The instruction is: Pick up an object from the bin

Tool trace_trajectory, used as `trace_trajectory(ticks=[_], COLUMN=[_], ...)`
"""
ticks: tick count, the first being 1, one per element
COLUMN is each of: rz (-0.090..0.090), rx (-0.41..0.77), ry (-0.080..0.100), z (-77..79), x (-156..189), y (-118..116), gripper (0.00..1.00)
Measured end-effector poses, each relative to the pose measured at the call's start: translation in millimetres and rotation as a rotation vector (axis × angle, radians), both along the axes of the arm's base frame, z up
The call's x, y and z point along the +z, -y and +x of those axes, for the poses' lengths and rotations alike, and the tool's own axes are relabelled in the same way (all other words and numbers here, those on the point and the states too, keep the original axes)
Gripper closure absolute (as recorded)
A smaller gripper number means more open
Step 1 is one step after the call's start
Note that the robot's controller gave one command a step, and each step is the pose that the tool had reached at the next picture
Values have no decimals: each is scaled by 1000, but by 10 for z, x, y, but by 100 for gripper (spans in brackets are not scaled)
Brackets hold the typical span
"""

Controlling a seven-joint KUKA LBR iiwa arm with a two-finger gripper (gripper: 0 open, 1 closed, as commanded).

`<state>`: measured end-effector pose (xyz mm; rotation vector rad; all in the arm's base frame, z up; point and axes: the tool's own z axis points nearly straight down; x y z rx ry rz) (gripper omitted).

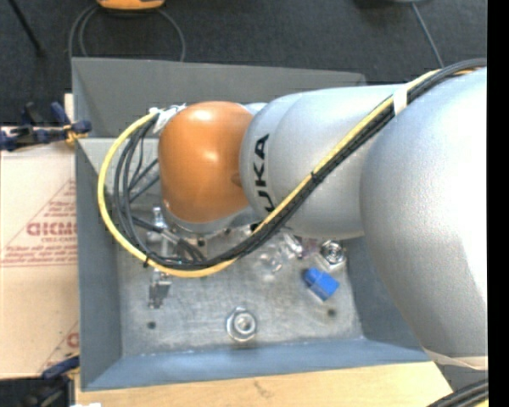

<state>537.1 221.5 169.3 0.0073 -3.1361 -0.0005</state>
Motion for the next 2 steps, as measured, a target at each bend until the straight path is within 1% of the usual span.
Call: trace_trajectory(ticks=[1, 2], rz=[-3, -1], rx=[125, 183], ry=[9, 10], z=[593, 721], x=[-515, -913], y=[725, 1386], gripper=[0, 0])
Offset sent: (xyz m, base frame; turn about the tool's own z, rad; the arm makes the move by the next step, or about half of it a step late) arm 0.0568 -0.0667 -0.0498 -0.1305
